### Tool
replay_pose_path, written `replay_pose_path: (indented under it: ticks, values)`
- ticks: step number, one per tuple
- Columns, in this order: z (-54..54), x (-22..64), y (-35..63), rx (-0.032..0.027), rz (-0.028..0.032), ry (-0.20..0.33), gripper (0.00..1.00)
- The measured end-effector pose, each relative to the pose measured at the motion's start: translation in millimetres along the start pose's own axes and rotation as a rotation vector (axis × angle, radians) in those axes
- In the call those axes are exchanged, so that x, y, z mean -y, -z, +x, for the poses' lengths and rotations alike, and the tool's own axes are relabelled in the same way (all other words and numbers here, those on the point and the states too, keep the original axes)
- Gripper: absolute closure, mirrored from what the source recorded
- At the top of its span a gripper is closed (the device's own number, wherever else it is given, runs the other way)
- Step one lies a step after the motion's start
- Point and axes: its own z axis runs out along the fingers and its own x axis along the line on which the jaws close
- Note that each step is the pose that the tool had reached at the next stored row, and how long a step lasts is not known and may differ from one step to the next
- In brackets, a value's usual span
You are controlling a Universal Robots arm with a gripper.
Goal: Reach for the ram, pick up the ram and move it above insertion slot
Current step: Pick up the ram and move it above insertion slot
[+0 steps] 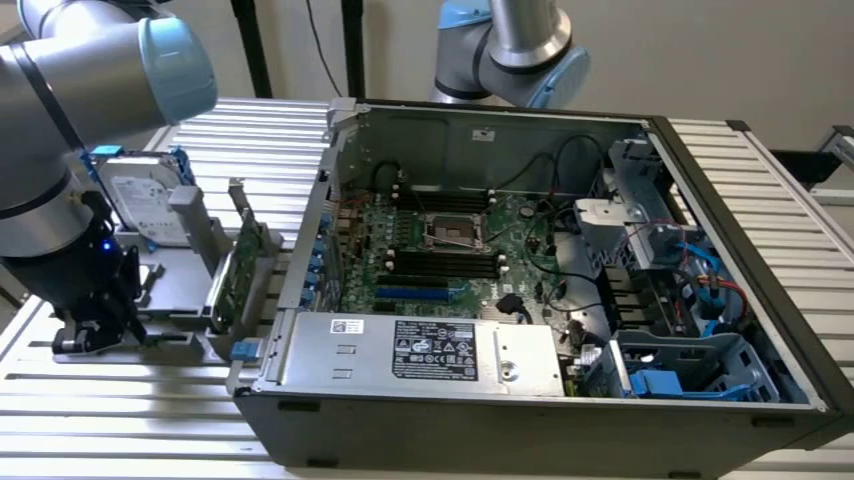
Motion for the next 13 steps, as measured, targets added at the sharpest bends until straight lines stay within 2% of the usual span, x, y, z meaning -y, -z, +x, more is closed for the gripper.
replay_pose_path:
  ticks: [6, 13]
  values:
    - [0.0, -0.3, 10.3, 0.0001, -0.0017, -0.004, 0.87]
    - [-0.2, -0.9, 34.3, 0.0003, -0.0022, -0.009, 0.87]
